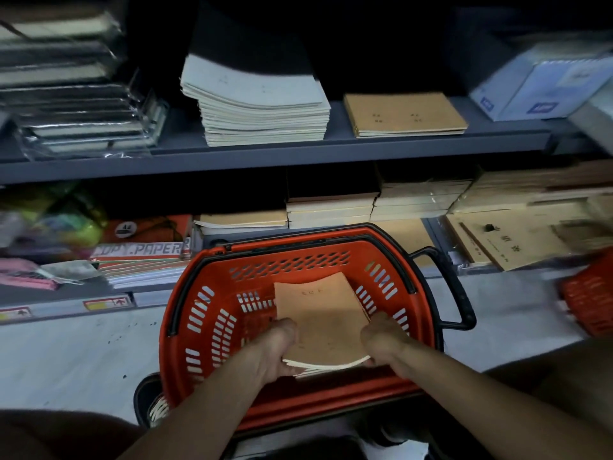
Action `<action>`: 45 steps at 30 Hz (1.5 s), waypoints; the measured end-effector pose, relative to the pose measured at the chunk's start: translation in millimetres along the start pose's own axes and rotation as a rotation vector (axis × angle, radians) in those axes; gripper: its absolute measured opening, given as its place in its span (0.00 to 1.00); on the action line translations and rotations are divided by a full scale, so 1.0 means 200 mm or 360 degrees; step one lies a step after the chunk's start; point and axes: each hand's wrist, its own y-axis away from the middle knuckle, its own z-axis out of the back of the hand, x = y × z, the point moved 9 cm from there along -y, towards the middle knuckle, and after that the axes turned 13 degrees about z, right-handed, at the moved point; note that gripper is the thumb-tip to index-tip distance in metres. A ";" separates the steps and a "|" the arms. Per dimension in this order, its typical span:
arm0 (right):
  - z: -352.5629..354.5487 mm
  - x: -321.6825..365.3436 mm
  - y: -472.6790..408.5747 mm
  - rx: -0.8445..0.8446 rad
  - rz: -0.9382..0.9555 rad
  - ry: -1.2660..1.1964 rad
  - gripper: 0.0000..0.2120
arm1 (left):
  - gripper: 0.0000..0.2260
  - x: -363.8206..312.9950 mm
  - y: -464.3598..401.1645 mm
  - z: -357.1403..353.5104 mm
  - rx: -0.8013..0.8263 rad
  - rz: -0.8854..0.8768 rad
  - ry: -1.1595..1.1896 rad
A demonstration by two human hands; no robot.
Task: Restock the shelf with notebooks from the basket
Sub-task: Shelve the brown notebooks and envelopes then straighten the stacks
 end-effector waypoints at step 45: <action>1.44 0.97 0.21 -0.1040 0.1180 -0.0507 0.07 | 0.06 -1.22 1.34 -0.46 -0.0236 -0.1632 -0.0345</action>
